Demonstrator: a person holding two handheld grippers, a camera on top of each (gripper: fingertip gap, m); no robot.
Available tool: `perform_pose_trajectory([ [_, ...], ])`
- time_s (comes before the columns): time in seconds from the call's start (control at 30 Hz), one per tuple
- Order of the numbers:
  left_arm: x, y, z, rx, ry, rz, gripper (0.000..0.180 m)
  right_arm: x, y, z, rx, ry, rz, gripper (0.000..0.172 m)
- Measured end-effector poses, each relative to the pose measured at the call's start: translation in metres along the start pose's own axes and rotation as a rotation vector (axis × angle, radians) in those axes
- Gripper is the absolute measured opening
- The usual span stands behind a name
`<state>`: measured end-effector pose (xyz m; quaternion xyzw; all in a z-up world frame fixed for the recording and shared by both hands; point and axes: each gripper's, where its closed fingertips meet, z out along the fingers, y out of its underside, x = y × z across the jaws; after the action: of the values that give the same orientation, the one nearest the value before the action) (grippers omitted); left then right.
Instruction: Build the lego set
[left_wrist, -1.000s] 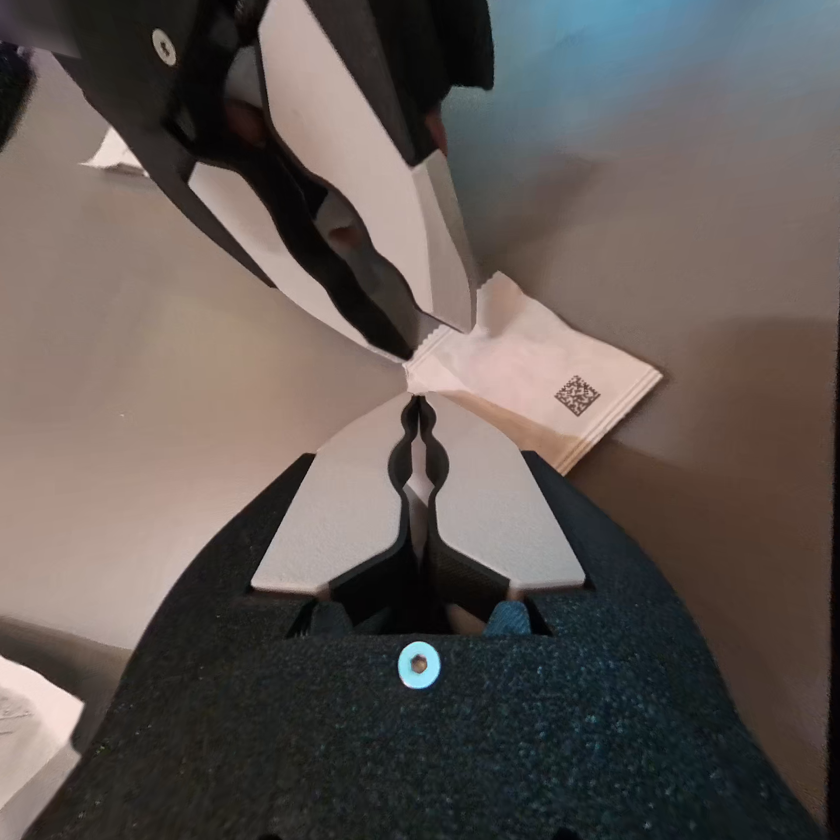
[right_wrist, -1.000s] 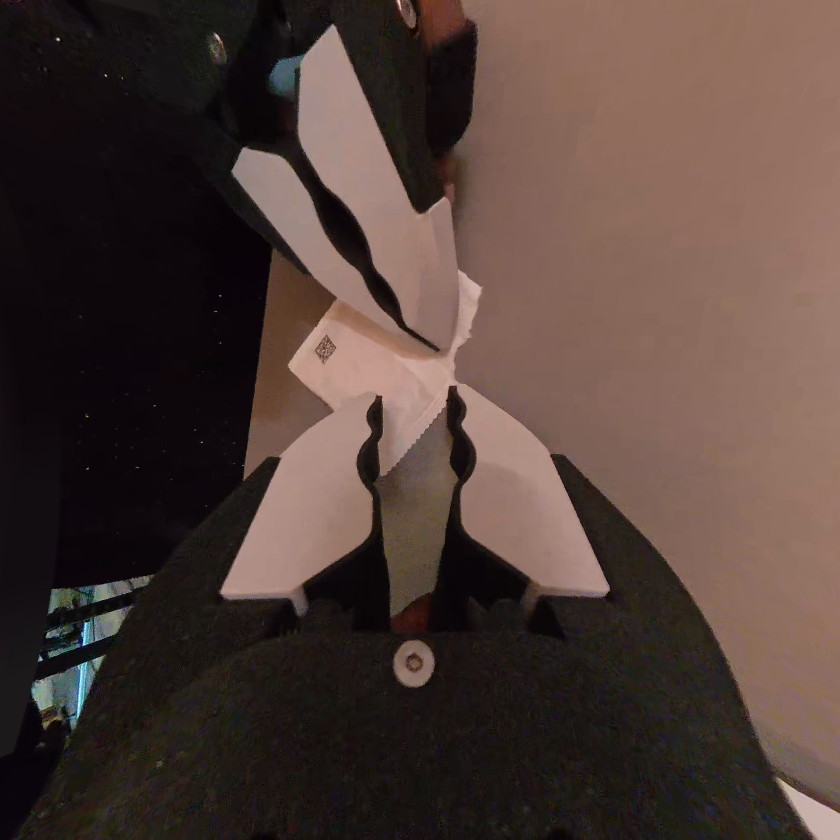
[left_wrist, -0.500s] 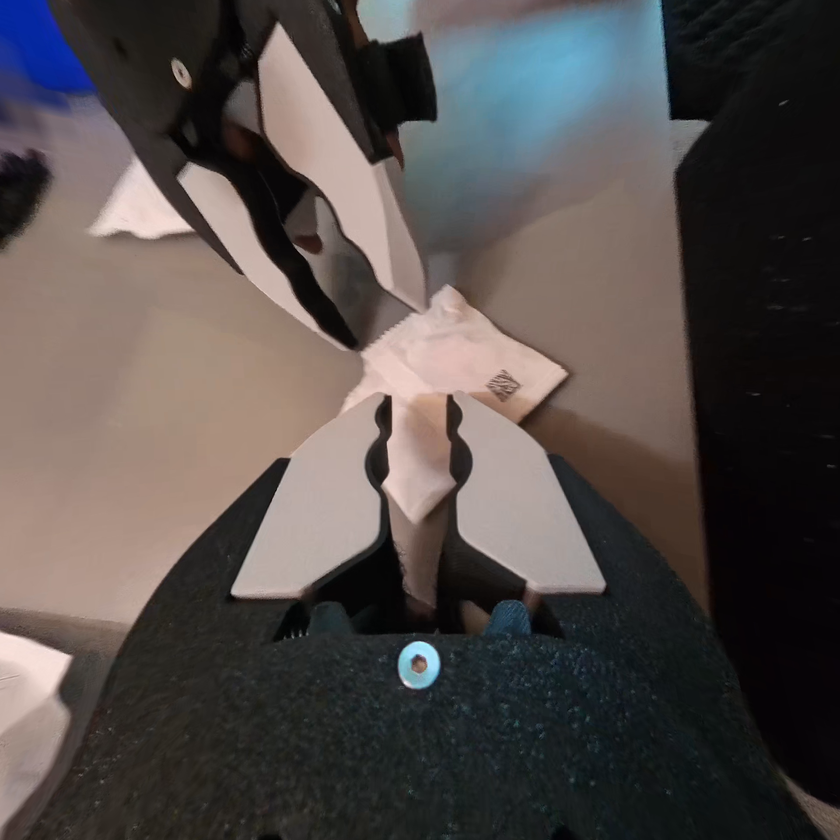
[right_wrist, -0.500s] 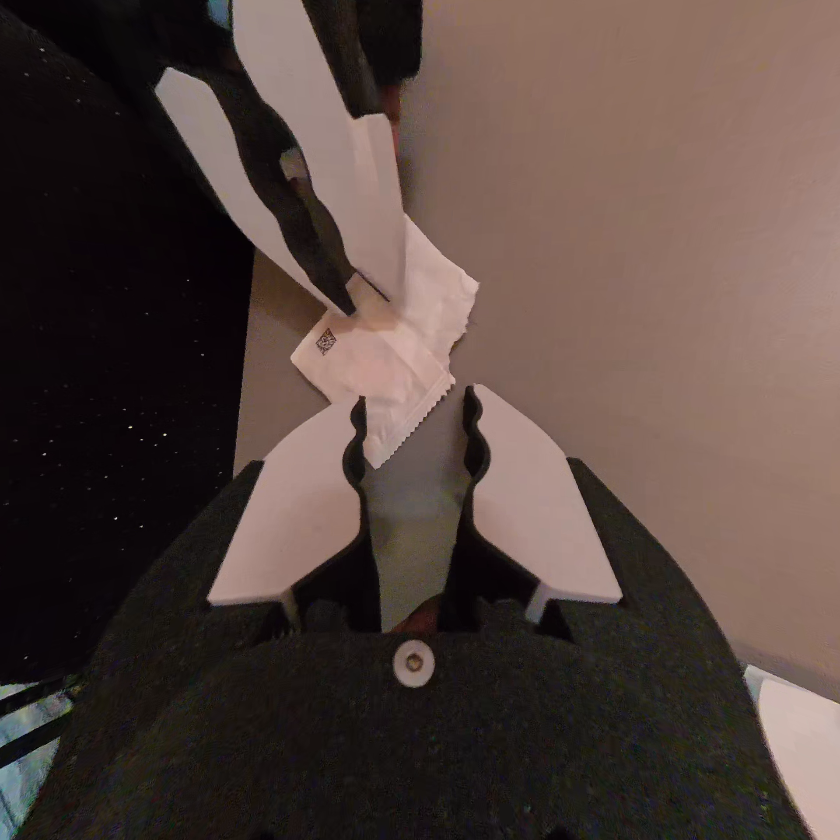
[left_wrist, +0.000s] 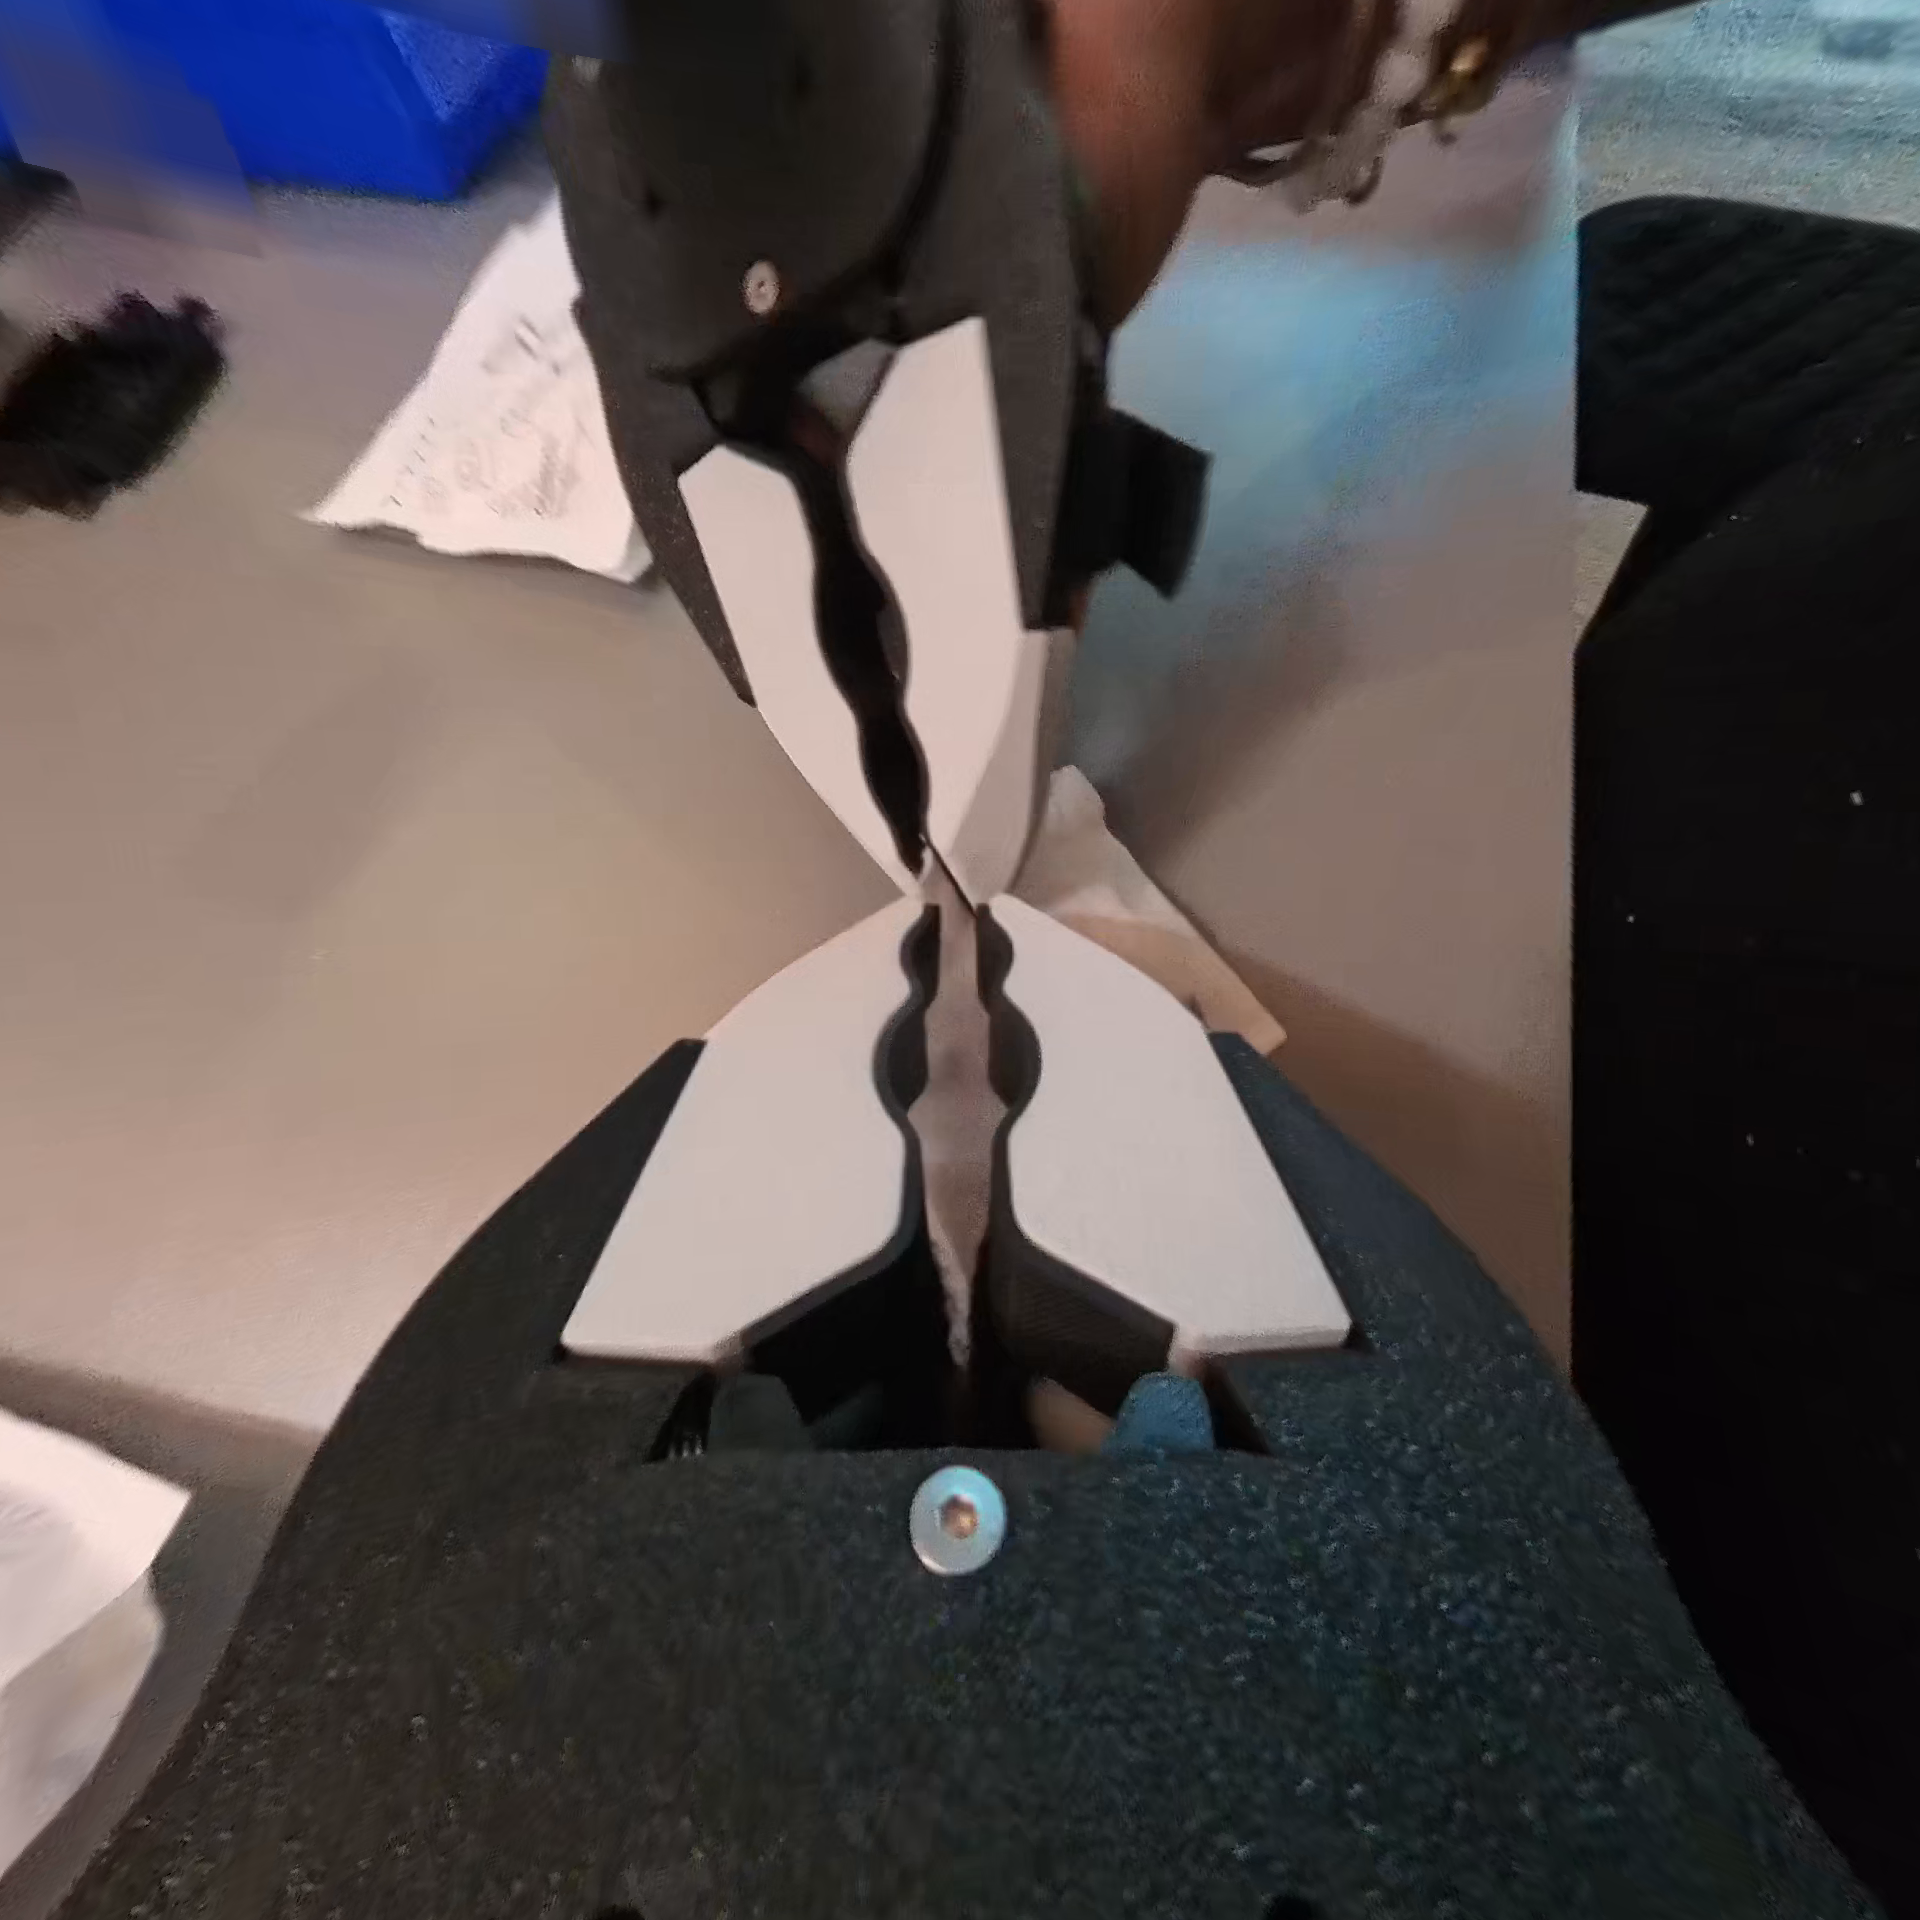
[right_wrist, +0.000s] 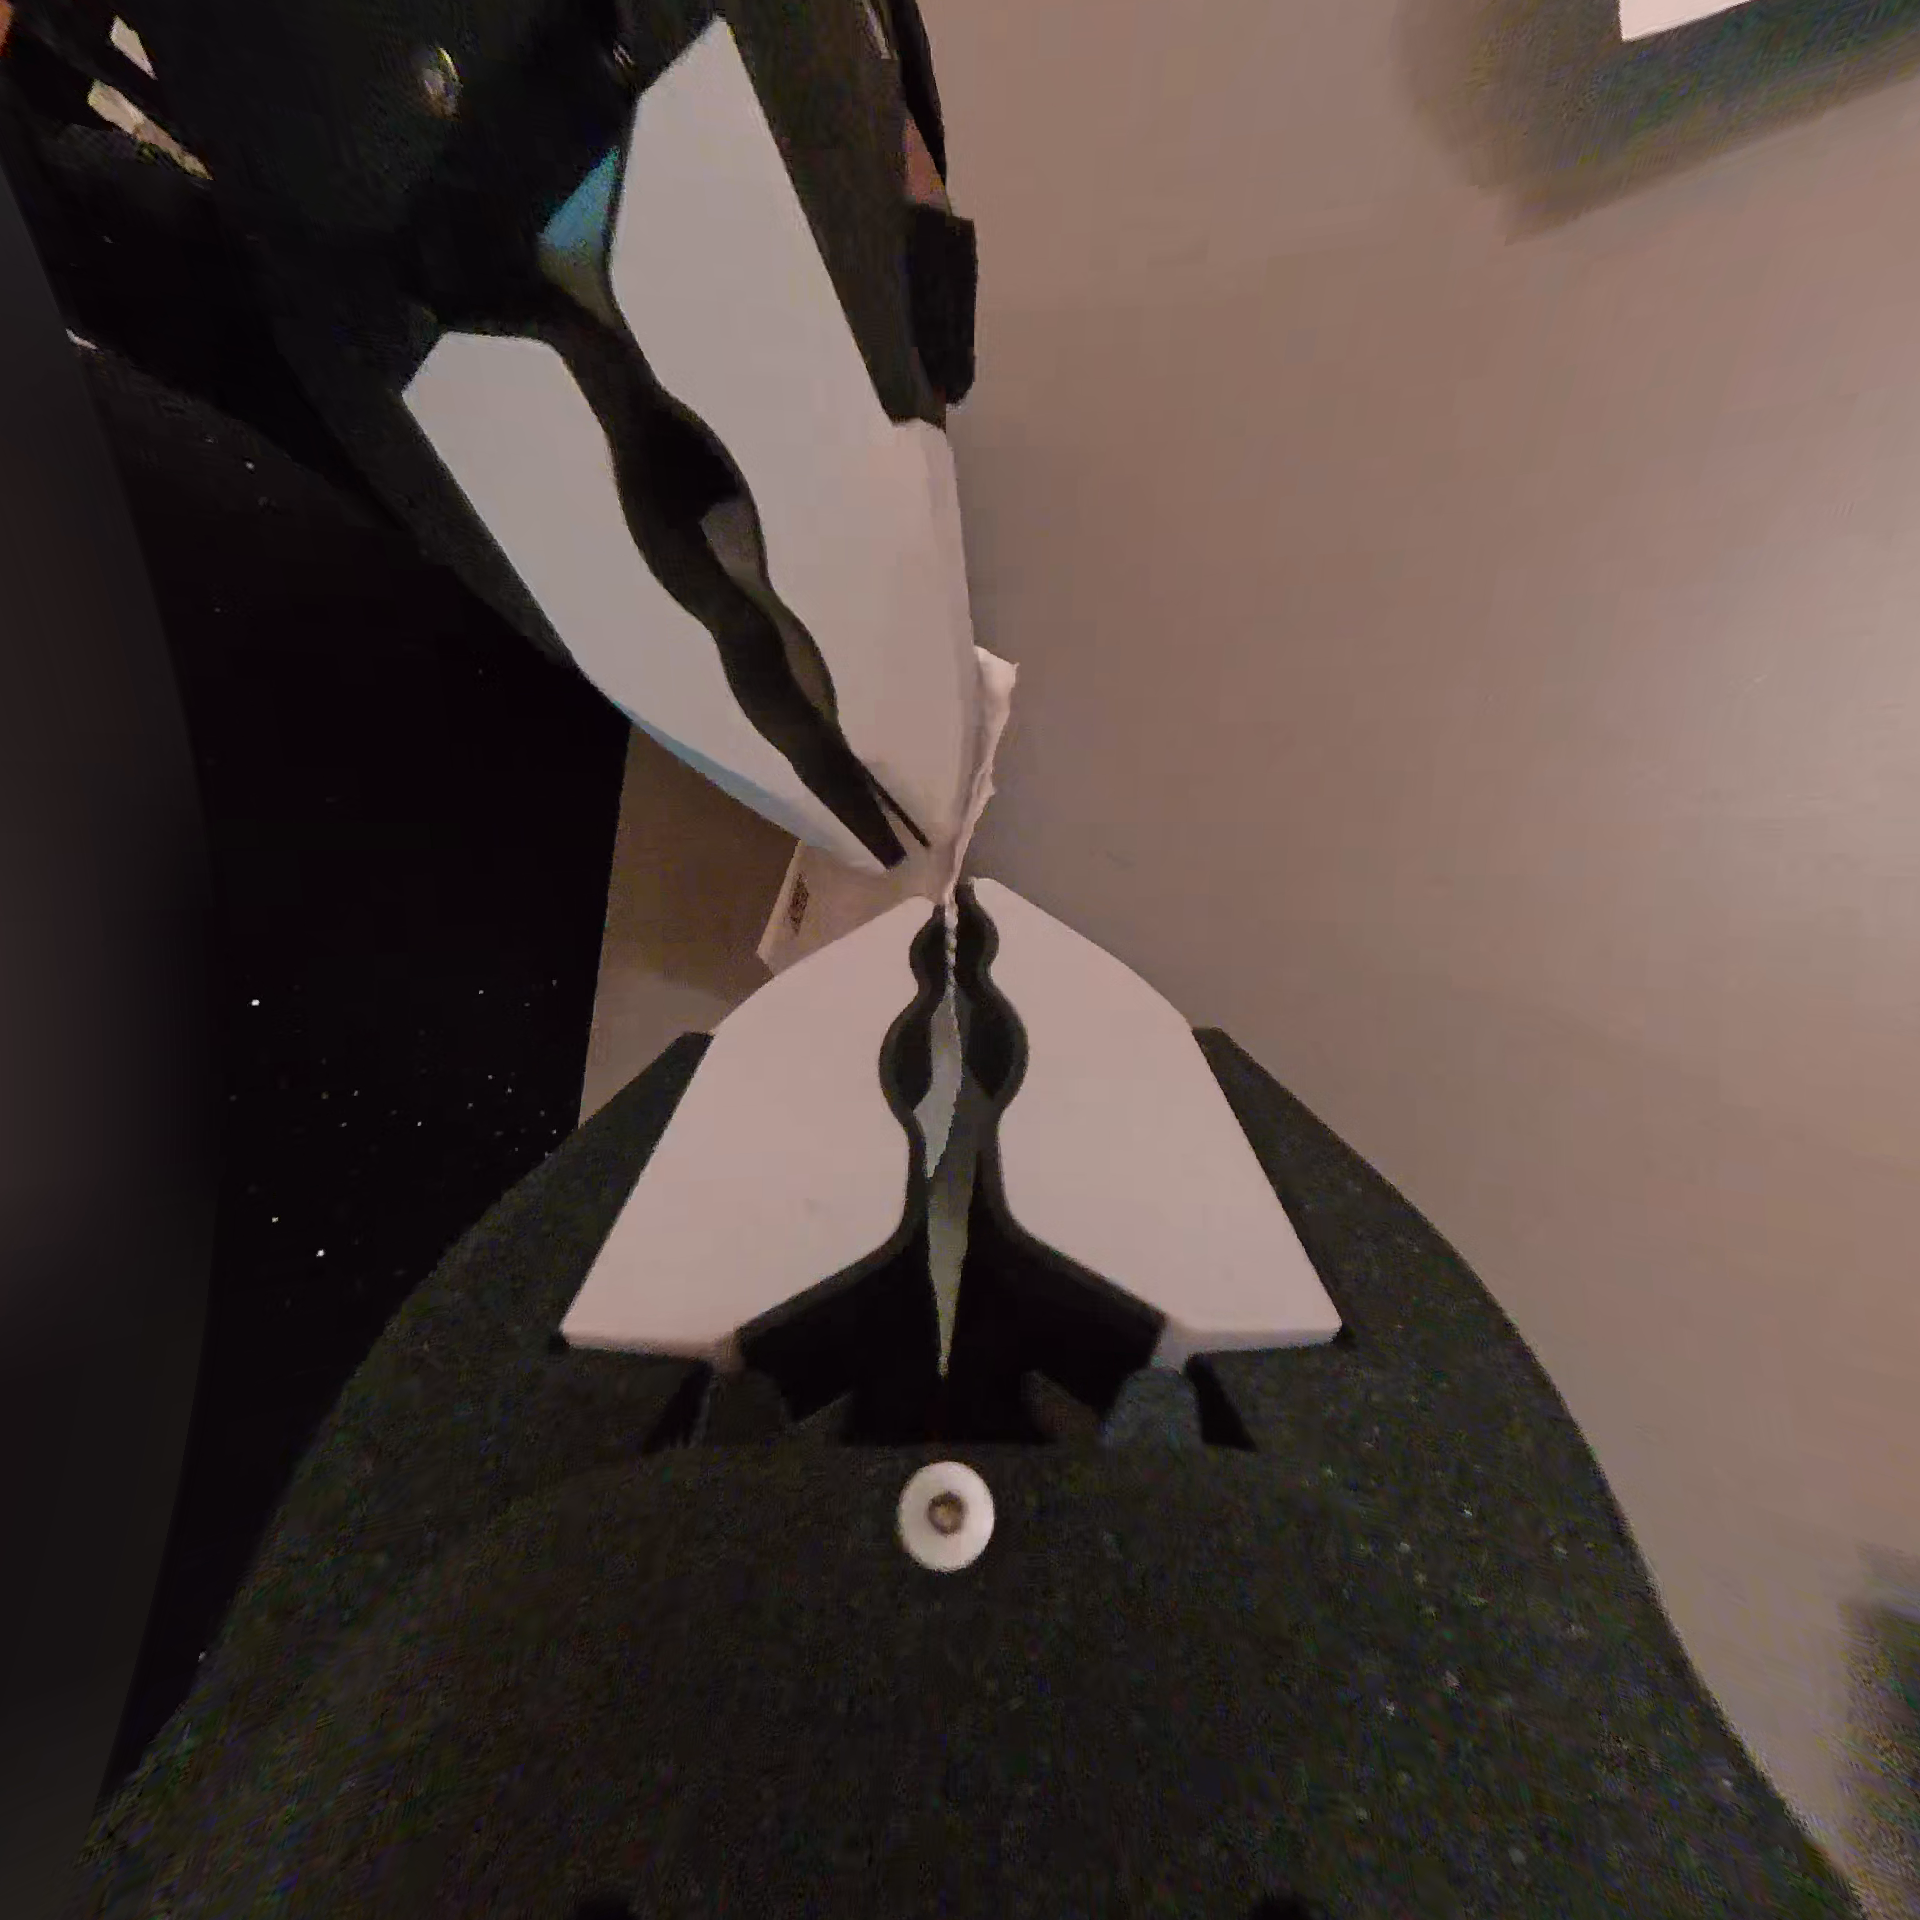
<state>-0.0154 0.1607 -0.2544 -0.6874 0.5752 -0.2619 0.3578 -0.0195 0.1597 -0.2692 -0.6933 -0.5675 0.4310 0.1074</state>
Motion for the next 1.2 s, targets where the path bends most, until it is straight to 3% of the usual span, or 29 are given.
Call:
perform_pose_trajectory([
  [0.13,-0.005,0.017,0.02,-0.126,0.059,-0.076,0.0,0.012,0.011,0.003,0.026,0.114,0.075,0.001],
  [0.23,-0.009,0.023,0.026,-0.155,0.029,-0.027,0.0,0.014,0.02,0.004,0.049,0.146,0.102,0.002],
  [0.37,-0.009,0.009,0.027,-0.1,-0.022,0.126,0.0,0.009,0.02,0.005,0.075,0.154,0.131,0.001],
  [0.57,-0.003,0.024,0.034,-0.143,0.105,0.059,0.0,0.009,0.027,0.003,0.022,0.162,0.119,0.011],
  [0.73,-0.002,0.023,0.036,-0.141,0.073,0.121,0.0,0.005,0.03,0.002,-0.095,0.073,0.091,0.011],
  [0.93,-0.001,0.023,0.036,-0.131,0.073,0.168,0.0,0.002,0.031,-0.001,-0.178,-0.044,0.191,0.007],
  [1.07,-0.001,0.023,0.036,-0.12,0.078,0.187,0.0,0.002,0.031,0.0,-0.179,-0.106,0.268,0.004],
  [1.2,0.001,0.012,0.029,-0.097,0.085,0.162,0.0,0.005,0.034,0.002,-0.138,-0.042,0.196,0.001],
])
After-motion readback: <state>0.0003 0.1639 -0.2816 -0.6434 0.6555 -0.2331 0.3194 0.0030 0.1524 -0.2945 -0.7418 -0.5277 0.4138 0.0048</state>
